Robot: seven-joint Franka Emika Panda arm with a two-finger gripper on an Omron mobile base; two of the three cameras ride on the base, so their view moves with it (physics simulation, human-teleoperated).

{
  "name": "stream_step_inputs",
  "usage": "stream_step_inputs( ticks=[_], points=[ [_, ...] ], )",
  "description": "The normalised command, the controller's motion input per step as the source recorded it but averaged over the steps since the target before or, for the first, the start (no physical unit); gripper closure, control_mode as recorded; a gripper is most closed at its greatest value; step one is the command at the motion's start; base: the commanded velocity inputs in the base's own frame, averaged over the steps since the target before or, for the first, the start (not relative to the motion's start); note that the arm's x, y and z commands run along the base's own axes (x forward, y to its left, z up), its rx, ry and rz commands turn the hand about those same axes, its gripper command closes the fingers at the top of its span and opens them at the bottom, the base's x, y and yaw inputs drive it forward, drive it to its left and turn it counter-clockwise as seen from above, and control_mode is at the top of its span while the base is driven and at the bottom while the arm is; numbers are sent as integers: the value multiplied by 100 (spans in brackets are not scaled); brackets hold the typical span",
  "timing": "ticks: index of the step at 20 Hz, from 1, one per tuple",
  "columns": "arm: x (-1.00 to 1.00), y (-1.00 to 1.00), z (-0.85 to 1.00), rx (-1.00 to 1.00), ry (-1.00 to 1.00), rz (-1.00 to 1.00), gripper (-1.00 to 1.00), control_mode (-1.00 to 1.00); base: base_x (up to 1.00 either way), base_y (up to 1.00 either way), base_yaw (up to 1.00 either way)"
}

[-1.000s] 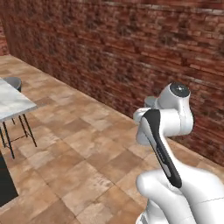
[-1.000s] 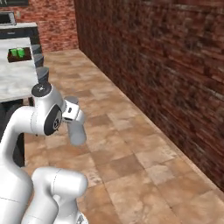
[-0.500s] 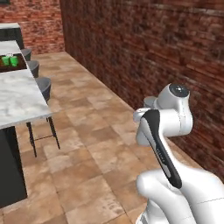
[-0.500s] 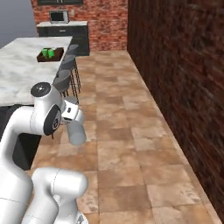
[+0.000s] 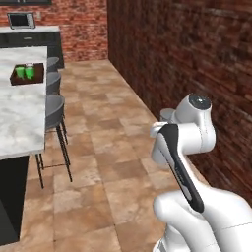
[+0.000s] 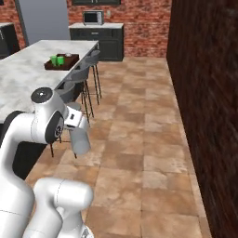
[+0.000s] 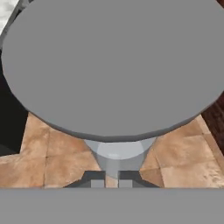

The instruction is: There is a tray on the dining counter. Grab the cup, mug, and pitcher and place them on the tray. The pitcher may be placed next to the tray if it cannot fit the tray.

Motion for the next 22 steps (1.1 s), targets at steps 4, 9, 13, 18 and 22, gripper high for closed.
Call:
stream_step_inputs(
  ticks=[4, 9, 13, 18, 22],
  points=[
    [0, 0, 0, 0, 0, 0, 100, 100, 100, -68, 26],
    [0, 0, 0, 0, 0, 0, 100, 100, 100, -54, 20],
    [0, 0, 0, 0, 0, 0, 100, 100, 100, -51, 20],
    [0, 0, 0, 0, 0, 0, 100, 100, 100, -48, 21],
    [0, 0, 0, 0, 0, 0, 100, 100, 100, -48, 25]
  ],
)
